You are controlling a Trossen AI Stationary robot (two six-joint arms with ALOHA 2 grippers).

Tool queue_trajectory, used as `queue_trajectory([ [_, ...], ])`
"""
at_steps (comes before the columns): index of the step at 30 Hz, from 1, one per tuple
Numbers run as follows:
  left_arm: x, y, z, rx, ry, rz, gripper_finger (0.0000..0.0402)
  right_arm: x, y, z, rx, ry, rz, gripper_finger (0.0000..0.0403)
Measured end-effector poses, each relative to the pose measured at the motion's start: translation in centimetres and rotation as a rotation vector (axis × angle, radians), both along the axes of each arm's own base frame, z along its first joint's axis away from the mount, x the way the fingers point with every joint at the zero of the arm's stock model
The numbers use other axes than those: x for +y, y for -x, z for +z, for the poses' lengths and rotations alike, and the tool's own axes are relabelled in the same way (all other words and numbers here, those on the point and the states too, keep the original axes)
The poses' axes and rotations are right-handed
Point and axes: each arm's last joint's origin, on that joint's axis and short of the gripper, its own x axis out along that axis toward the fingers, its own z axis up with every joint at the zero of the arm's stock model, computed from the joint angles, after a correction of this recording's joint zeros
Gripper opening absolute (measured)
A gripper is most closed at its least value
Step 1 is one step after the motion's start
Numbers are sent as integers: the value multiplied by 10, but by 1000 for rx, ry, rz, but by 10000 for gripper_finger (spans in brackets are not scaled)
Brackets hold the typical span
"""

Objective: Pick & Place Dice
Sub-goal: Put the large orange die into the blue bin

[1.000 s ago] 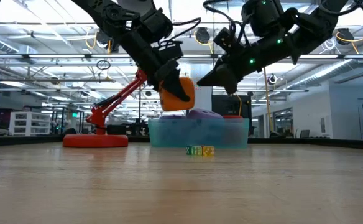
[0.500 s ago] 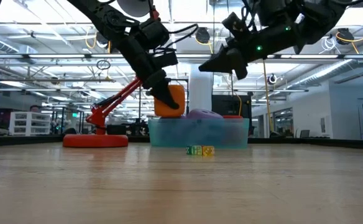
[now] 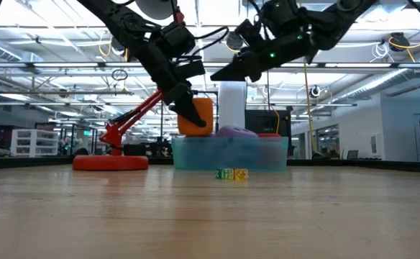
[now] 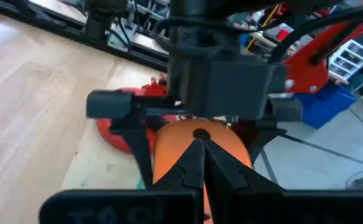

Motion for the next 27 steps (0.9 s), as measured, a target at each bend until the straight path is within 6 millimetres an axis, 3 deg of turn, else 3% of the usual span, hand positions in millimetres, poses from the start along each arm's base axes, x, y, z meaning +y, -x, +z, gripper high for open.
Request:
queue_trajectory([
  [4, 0, 0, 0, 0, 10, 3, 400, -8, -7, 0, -15, -21, 59, 0],
  [14, -10, -3, -3, 3, 39, -51, 400, -23, -37, -31, 70, -19, 77, 0],
  [27, -15, -6, -3, -19, 69, -131, 400, -23, -37, -32, 118, 22, 148, 0],
])
